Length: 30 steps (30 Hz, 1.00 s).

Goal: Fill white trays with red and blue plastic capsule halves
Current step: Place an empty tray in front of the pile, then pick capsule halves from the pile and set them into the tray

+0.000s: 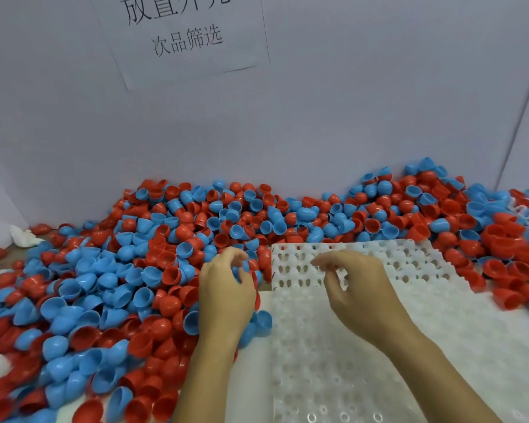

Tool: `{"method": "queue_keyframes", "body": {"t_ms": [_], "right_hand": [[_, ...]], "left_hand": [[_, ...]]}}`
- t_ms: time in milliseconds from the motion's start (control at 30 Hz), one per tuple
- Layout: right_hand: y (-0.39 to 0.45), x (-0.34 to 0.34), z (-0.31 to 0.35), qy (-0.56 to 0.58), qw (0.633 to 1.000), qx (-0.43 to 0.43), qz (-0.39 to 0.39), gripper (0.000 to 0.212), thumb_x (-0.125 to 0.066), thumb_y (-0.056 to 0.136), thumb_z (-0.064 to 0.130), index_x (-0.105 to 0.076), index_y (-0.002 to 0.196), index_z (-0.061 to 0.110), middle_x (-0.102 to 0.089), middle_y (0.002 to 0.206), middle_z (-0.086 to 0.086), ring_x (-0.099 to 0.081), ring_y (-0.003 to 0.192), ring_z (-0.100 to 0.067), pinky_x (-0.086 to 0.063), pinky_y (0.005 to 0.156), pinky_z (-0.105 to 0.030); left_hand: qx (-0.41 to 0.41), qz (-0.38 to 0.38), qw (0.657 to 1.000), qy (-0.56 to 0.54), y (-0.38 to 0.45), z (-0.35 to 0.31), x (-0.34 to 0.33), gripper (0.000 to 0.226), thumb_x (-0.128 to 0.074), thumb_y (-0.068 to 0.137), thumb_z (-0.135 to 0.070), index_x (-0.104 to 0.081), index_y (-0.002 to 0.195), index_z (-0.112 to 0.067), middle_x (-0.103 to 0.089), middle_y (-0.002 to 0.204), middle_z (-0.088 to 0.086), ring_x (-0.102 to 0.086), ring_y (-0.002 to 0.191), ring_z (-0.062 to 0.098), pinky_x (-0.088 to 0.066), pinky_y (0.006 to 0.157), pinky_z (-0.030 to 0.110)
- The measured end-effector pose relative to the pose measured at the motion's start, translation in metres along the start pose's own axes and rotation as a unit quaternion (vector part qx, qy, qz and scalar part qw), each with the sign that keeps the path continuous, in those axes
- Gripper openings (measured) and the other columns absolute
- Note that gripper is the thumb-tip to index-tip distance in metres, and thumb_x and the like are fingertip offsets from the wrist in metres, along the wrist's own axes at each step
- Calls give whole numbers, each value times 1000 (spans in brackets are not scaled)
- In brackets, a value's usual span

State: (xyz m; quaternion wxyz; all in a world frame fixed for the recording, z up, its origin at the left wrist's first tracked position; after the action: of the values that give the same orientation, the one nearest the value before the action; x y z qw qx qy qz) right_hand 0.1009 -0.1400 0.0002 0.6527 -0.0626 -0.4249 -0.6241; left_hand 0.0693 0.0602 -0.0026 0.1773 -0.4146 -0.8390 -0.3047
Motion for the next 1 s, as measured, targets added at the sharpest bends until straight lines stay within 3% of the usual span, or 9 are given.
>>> {"method": "queue_keyframes", "body": {"t_ms": [100, 200, 300, 400, 467, 567, 700, 900, 1000], "right_hand": [[3, -6, 7, 2, 999, 17, 29, 28, -56, 94, 9, -74, 105, 28, -60, 94, 30, -57, 94, 8, -39, 79, -4], [3, -9, 4, 5, 999, 16, 38, 29, -57, 93, 8, -75, 105, 28, -61, 93, 28, -57, 92, 11, -39, 76, -2], [0, -12, 1, 7, 999, 26, 35, 29, -59, 92, 7, -75, 106, 28, -60, 92, 30, -56, 92, 12, -39, 77, -3], [0, -14, 1, 9, 999, 34, 36, 30, -60, 92, 7, -74, 107, 28, -59, 93, 31, -57, 92, 11, -40, 77, -5], [0, -15, 2, 13, 999, 36, 38, 29, -60, 93, 8, -74, 109, 28, -57, 91, 33, -57, 90, 11, -41, 76, -4], [-2, -14, 9, 34, 997, 52, 34, 28, -62, 93, 12, -71, 113, 30, -60, 89, 32, -60, 90, 7, -41, 74, -3], [-6, -9, 22, 106, 989, 99, 41, 37, -70, 89, 13, -65, 119, 33, -66, 90, 20, -65, 88, -4, -51, 70, -13], [-14, -13, 28, 101, 984, 106, 99, 26, -70, 85, 1, -76, 102, 19, -73, 81, 13, -69, 77, -2, -55, 67, -15], [-16, -13, 30, 75, 987, 66, 123, 18, -72, 89, 10, -78, 103, 19, -74, 81, 12, -69, 75, -1, -58, 72, -20]], "left_hand": [[-19, 20, 997, 73, -5, 4, -5, 13, -63, 93, -12, -62, 102, -20, -53, 90, -14, -46, 98, 16, -37, 78, 27], [-44, 43, 984, 166, -7, 3, -10, 23, -61, 93, -25, -59, 116, -30, -57, 96, -9, -45, 97, 18, -44, 84, 33], [-63, 58, 964, 251, -5, 4, -15, 24, -57, 95, -29, -54, 118, -37, -59, 98, -10, -42, 94, 16, -40, 86, 30], [-63, 51, 962, 262, -4, 2, -17, 22, -58, 96, -22, -58, 114, -34, -60, 96, -8, -42, 92, 16, -38, 84, 29], [-53, 40, 972, 225, -3, -3, -13, 19, -62, 95, -22, -59, 112, -30, -62, 99, -6, -48, 94, 17, -45, 85, 32], [-16, 22, 997, 70, -1, -16, 0, 17, -70, 92, -23, -60, 105, -27, -63, 97, -4, -61, 89, 17, -58, 77, 39], [-1, 82, 993, -79, -8, -40, 8, 21, -76, 88, -19, -61, 94, -33, -65, 87, -13, -68, 72, 4, -51, 54, 12], [46, 145, 969, -196, -42, -39, 6, 21, -74, 87, -8, -67, 96, -26, -69, 98, 0, -74, 71, 17, -57, 61, 20], [77, 164, 949, -257, -48, -28, 12, 15, -71, 90, -14, -72, 98, -27, -72, 95, -3, -75, 71, 18, -59, 65, 24]]}}
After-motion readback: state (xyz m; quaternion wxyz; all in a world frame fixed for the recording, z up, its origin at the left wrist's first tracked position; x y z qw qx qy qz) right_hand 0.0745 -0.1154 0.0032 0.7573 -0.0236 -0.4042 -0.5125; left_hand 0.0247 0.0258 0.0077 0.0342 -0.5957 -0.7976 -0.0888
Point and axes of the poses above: each hand's wrist, its own y-axis towards the middle knuckle, its own x-axis out of the back of the hand, z = x × y, the point moved 3 cm from there along y, towards the middle knuckle
